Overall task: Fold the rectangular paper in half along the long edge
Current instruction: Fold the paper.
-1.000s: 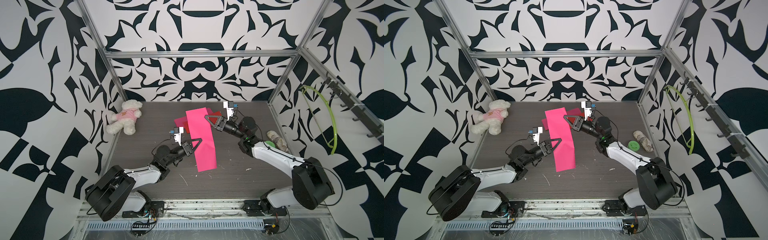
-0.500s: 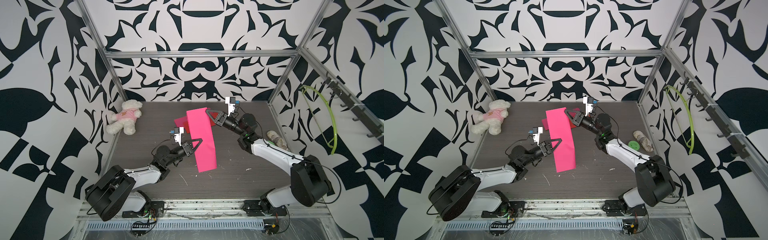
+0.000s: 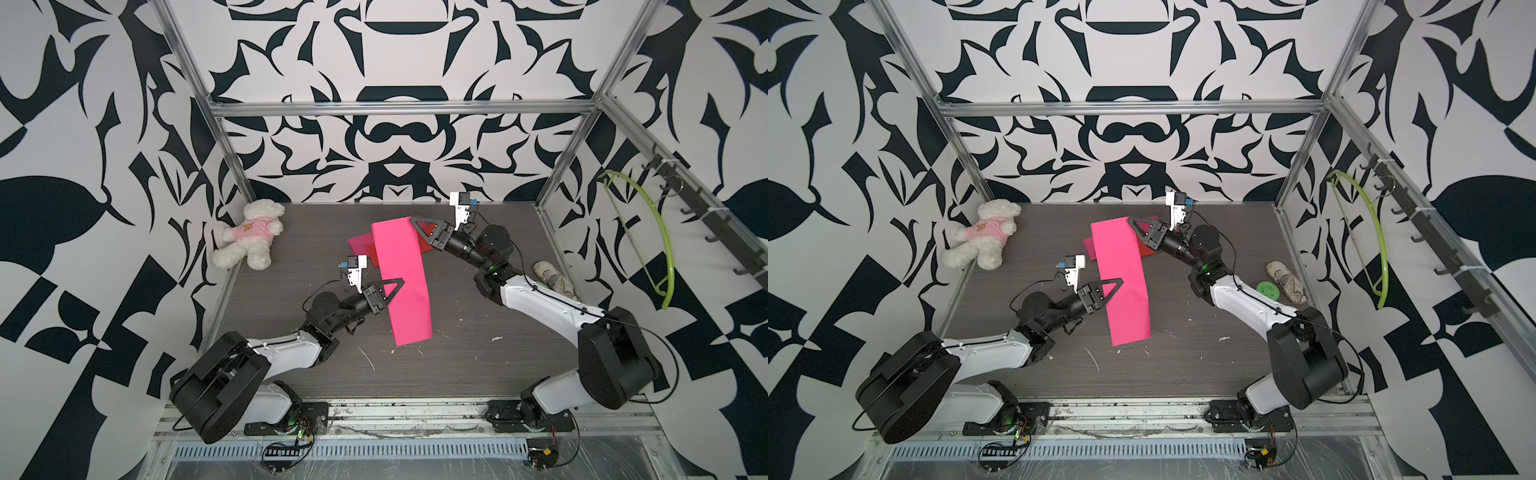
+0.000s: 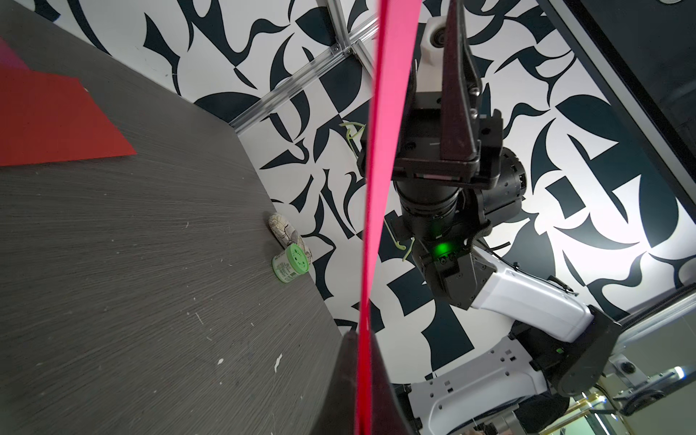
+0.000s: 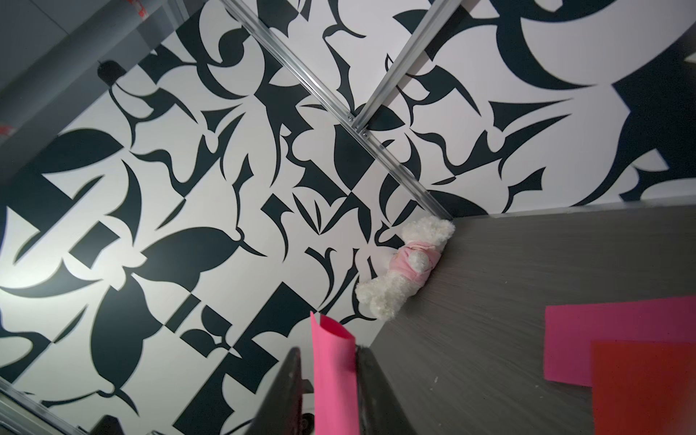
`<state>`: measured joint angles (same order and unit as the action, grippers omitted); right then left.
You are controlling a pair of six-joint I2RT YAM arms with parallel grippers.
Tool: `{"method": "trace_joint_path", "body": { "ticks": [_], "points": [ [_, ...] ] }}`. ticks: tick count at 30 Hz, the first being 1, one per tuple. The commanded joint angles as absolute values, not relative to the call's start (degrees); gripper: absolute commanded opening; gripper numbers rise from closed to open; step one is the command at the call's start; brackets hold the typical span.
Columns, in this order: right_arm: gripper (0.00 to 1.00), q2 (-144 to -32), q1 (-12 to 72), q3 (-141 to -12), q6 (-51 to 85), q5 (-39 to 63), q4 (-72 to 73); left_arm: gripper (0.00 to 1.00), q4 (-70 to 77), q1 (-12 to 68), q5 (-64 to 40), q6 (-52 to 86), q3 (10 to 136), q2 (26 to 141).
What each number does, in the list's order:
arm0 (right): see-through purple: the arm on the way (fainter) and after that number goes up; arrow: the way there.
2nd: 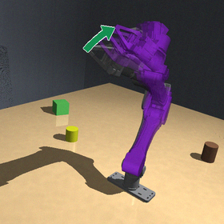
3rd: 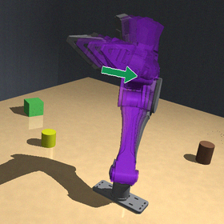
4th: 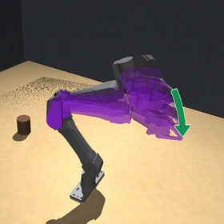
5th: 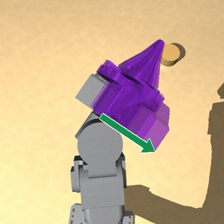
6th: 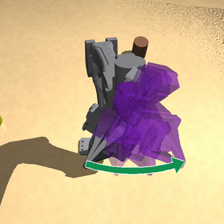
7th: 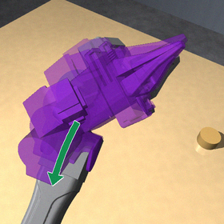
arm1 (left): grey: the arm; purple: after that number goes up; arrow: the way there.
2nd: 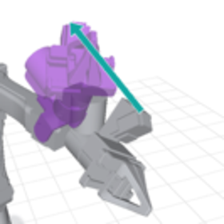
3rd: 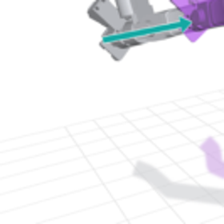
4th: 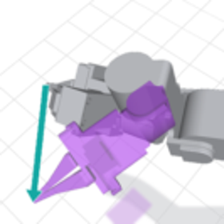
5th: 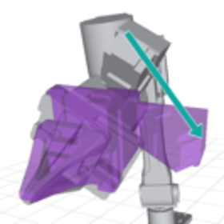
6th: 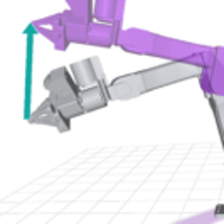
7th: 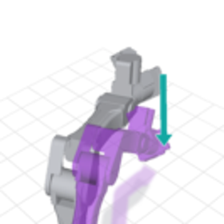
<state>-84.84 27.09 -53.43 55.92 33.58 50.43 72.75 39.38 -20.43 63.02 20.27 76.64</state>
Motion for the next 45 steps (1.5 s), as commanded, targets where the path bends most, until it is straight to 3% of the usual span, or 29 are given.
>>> {"method": "trace_joint_path", "body": {
  "ticks": [1,2,3,5,8,13,17,27,28,30,34,36,37,39,40,42,45],
  "points": [
    [0.0,-83.6,27.1,-55.2,55.8,35.5,53.1,0.0,73.3,39.4,-20.6,62.3,19.6,75.4],
    [0.0,-83.4,27.1,-54.8,55.9,35.5,52.9,0.0,73.3,39.4,-20.6,62.3,19.7,75.4],
    [0.06,-83.0,27.1,-54.4,55.9,35.6,52.5,0.0,73.3,39.4,-20.5,62.3,20.0,75.3],
    [0.36,-82.0,27.0,-52.9,55.7,36.0,52.2,0.0,73.4,39.4,-20.6,62.3,20.5,75.4],
    [0.55,-80.5,27.0,-50.3,56.2,37.0,52.3,0.0,73.6,39.4,-20.2,62.2,21.4,75.2],
    [0.65,-77.0,27.2,-43.6,58.4,36.0,53.2,0.0,71.8,39.1,-19.6,60.9,23.4,74.8],
    [0.66,-74.0,27.6,-39.0,59.8,34.6,53.4,0.0,71.4,38.2,-19.4,60.6,24.4,75.2],
    [0.55,-70.2,29.4,-33.3,61.7,32.9,53.6,0.0,72.9,35.8,-20.6,62.0,28.8,78.5],
    [0.43,-70.2,29.5,-33.1,61.9,32.9,54.0,0.0,73.2,35.7,-20.6,62.3,29.1,78.9],
    [0.0,-70.3,29.5,-32.9,62.3,32.5,54.7,0.0,73.8,35.4,-20.6,62.7,29.4,79.6],
    [0.02,-70.3,29.5,-32.9,62.7,32.1,54.8,0.0,75.4,34.9,-19.3,63.5,29.1,80.2],
    [0.36,-70.0,29.4,-32.5,62.6,31.0,54.3,0.0,76.3,34.6,-18.6,63.7,28.9,80.4],
    [0.46,-69.8,29.5,-32.4,62.5,30.8,54.2,0.0,78.3,34.3,-17.9,64.3,28.5,80.9],
    [0.51,-69.7,29.5,-32.2,62.4,31.0,54.1,0.0,82.3,33.4,-17.4,66.4,28.0,82.7],
    [0.43,-69.9,29.6,-32.1,62.6,31.1,54.2,0.0,82.4,32.9,-17.6,67.3,28.4,83.4],
    [0.04,-70.1,29.6,-32.1,62.8,31.7,54.5,0.0,82.4,32.9,-17.8,67.2,29.0,84.3],
    [0.0,-70.4,30.0,-32.0,63.0,32.0,54.4,0.0,82.4,32.9,-17.6,67.3,29.9,84.8]
  ]
}}
